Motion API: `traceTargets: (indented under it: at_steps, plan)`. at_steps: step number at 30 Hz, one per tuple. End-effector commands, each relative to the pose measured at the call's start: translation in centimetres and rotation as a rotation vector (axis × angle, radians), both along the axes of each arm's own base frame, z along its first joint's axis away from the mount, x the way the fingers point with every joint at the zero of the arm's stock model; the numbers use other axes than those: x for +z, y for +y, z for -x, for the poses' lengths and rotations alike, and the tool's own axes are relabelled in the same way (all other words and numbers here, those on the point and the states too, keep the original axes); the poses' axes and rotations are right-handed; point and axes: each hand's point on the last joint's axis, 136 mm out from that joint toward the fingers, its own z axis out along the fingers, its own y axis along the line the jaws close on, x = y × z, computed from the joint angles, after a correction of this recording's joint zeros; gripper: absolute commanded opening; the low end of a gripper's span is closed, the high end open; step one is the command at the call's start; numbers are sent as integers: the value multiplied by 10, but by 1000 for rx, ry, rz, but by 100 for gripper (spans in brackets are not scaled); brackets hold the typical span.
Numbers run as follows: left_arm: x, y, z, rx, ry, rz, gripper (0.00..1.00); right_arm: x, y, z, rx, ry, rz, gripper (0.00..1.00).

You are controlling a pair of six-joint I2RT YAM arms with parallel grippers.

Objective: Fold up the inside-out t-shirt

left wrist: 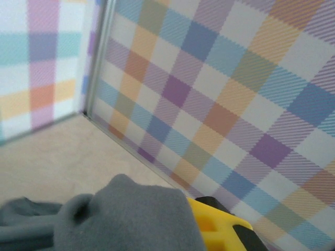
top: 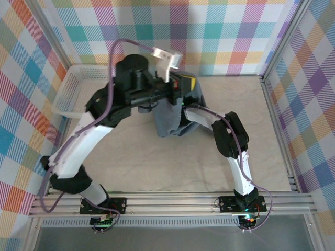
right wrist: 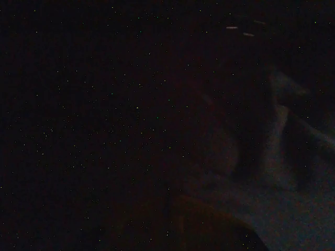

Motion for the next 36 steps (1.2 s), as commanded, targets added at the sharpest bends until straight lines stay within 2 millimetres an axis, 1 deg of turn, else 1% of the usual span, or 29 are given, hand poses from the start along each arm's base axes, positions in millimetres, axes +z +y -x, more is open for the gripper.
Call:
traceTargets:
  at_steps: [1, 2, 3, 4, 6, 8, 9, 10, 11, 13, 15, 16, 18, 19, 20, 21, 23, 25, 26, 27, 28, 30, 31, 32, 33, 34, 35, 36]
  plan:
    - [55, 29, 22, 16, -200, 106, 0, 57, -29, -15, -82, -83, -3, 0]
    - [60, 32, 27, 6, -207, 118, 0, 55, -41, -23, -128, -90, 43, 0]
    - [64, 35, 31, -2, -214, 127, 0, 46, -52, -29, -159, -99, 102, 0]
    - [68, 38, 36, -12, -226, 134, 0, 31, -65, -37, -184, -110, 183, 0]
    - [75, 44, 44, -21, -258, 137, 0, -3, -80, -43, -162, -113, 330, 0]
    - [79, 47, 53, -41, -293, 128, 0, -35, -84, -40, -84, -63, 433, 0]
    - [82, 48, 56, -49, -308, 124, 0, -49, -85, -36, -43, -20, 475, 0]
    - [84, 47, 59, -59, -317, 115, 0, -58, -86, -34, -22, 17, 507, 0]
    - [86, 47, 61, -62, -327, 108, 0, -62, -88, -32, -11, 48, 532, 0]
    - [90, 45, 64, -66, -355, 92, 0, -67, -88, -29, 4, 76, 548, 1]
    - [92, 43, 68, -66, -389, 74, 0, -66, -92, -28, -10, 81, 561, 8]
    - [92, 42, 69, -65, -405, 61, 0, -66, -95, -27, -18, 83, 572, 16]
    - [94, 44, 73, -55, -441, 42, 0, -67, -104, -25, -41, 98, 613, 41]
    - [94, 45, 73, -46, -459, 30, 0, -70, -109, -22, -39, 113, 642, 50]
    - [93, 46, 72, -35, -462, 21, 0, -73, -113, -19, -35, 132, 659, 56]
    - [91, 47, 70, -21, -463, 13, 0, -74, -111, -15, -26, 150, 650, 61]
    - [82, 47, 57, 39, -462, -25, 0, -78, -99, 1, 11, 215, 566, 72]
    - [72, 47, 42, 103, -444, -65, 0, -85, -93, 13, 27, 246, 548, 78]
    - [65, 46, 36, 129, -432, -86, 0, -94, -92, 20, 45, 252, 563, 78]
    - [61, 45, 31, 149, -421, -99, 0, -102, -93, 25, 55, 256, 591, 78]
    - [57, 46, 26, 177, -411, -112, 0, -111, -95, 31, 70, 263, 623, 74]
    - [51, 49, 12, 250, -397, -143, 0, -123, -95, 43, 107, 297, 653, 53]
    - [49, 55, 2, 313, -390, -161, 0, -125, -93, 49, 121, 308, 648, 40]
    - [46, 62, -11, 386, -374, -181, 0, -122, -91, 53, 128, 313, 626, 27]
    - [42, 71, -25, 451, -350, -196, 0, -115, -87, 54, 132, 308, 595, 17]
    - [34, 84, -45, 532, -302, -215, 0, -101, -81, 56, 134, 296, 546, 6]
    - [23, 101, -67, 608, -235, -227, 0, -80, -72, 58, 147, 271, 474, 0]
    - [11, 117, -89, 670, -163, -234, 0, -60, -64, 61, 153, 247, 403, 0]
